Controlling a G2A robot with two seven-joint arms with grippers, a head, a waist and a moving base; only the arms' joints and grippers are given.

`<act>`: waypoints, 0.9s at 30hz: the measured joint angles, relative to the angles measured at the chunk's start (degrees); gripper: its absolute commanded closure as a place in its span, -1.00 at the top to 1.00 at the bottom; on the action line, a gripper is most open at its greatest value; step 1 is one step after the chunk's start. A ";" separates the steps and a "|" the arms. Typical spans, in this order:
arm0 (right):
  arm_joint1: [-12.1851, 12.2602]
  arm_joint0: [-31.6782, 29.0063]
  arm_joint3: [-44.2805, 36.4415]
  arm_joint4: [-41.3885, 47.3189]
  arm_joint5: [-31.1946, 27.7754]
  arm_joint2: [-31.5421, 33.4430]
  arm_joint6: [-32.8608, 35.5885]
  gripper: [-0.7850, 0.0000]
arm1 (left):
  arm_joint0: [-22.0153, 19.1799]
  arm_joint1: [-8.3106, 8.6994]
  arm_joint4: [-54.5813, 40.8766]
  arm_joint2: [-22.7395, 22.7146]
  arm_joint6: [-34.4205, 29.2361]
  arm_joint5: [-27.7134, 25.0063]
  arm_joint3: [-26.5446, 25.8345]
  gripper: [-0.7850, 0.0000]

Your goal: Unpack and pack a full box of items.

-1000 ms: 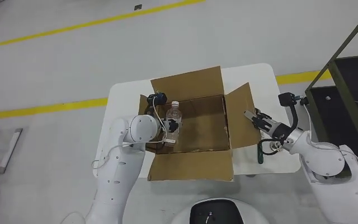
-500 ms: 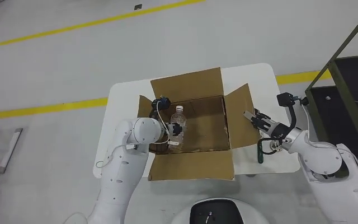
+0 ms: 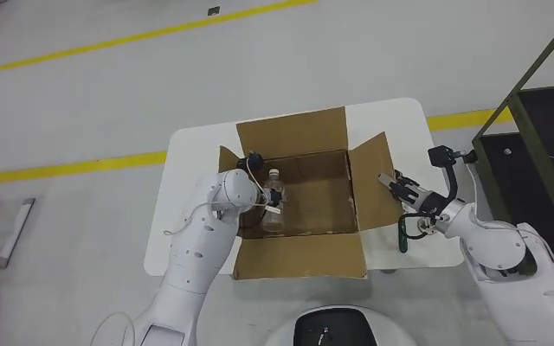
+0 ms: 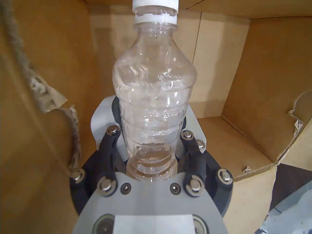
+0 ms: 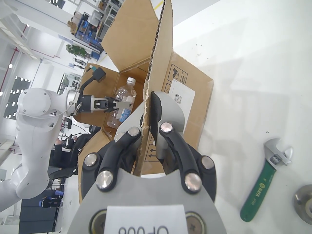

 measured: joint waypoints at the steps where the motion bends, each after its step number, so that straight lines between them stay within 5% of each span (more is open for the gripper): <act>1: 0.04 0.04 0.13 -0.07 -0.01 -0.07 -0.05 -1.00 | -0.33 -0.06 -0.31 0.55 0.44 -0.35 0.80 -1.00; 7: 0.27 0.25 0.83 -0.05 -0.09 -0.41 -0.30 -1.00 | -2.07 -0.66 4.09 3.02 1.77 0.19 5.06 -1.00; 9: 0.36 0.28 0.99 0.04 -0.06 -0.49 -0.36 -1.00 | -2.48 -0.88 3.83 3.44 2.22 0.49 6.19 -0.79; 11: 0.43 0.34 1.19 0.10 -0.08 -0.56 -0.40 -1.00 | -2.78 -1.03 3.95 3.86 2.38 0.72 6.81 -0.16; 12: 0.48 0.39 1.28 0.10 -0.08 -0.61 -0.37 -1.00 | -2.95 -1.11 4.14 4.08 2.43 0.91 7.02 0.72; 13: 0.52 0.42 1.32 0.11 -0.08 -0.65 -0.32 -1.00 | -3.04 -1.16 4.08 4.15 2.48 0.99 7.14 1.00; 27: 1.12 0.54 1.79 0.32 0.03 -0.88 -0.15 -1.00 | -3.54 -1.30 2.57 3.50 2.95 -0.17 7.73 1.00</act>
